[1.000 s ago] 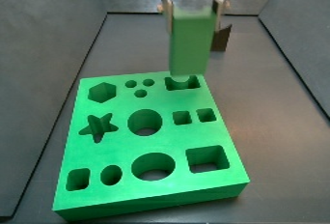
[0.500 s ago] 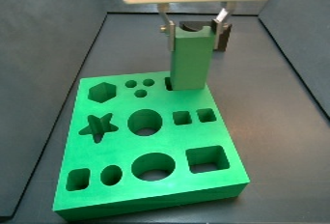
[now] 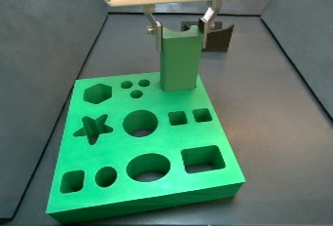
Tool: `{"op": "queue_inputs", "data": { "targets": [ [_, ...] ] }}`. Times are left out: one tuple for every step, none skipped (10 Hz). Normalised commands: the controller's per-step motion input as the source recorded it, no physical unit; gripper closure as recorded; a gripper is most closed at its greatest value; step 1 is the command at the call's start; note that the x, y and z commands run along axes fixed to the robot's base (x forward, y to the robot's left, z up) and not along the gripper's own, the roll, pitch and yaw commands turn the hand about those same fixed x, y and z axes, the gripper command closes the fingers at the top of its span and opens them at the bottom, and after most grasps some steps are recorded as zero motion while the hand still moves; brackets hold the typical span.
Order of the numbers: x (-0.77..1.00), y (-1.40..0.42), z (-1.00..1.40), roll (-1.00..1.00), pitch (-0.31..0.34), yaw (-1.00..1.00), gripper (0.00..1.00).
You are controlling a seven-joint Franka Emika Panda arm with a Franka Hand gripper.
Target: Insert the arch object.
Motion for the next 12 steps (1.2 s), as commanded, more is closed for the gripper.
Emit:
{"op": "queue_inputs", "data": {
  "targets": [
    [0.0, 0.0, -0.53, 0.02, 0.0, 0.17, 1.0],
    [0.1, 0.0, -0.54, 0.03, 0.0, 0.09, 1.0],
    [0.2, 0.02, -0.54, 0.06, 0.081, -0.11, 1.0],
    [0.11, 0.13, -0.53, 0.0, 0.1, -0.33, 1.0],
    [0.02, 0.18, -0.53, 0.0, 0.096, -0.4, 1.0],
    [0.0, 0.21, -0.5, 0.0, 0.089, -0.52, 1.0],
    [0.0, 0.17, -0.49, 0.0, 0.069, -0.52, 1.0],
    [0.0, 0.04, -0.55, 0.0, 0.0, -0.17, 1.0],
    [0.0, 0.0, -0.67, 0.0, -0.016, -0.03, 1.0],
    [0.0, 0.0, -0.71, 0.0, -0.024, 0.0, 1.0],
    [0.0, 0.0, -0.67, 0.0, -0.034, 0.0, 1.0],
    [0.0, 0.0, -0.6, 0.0, -0.026, 0.0, 1.0]
  ]
}}
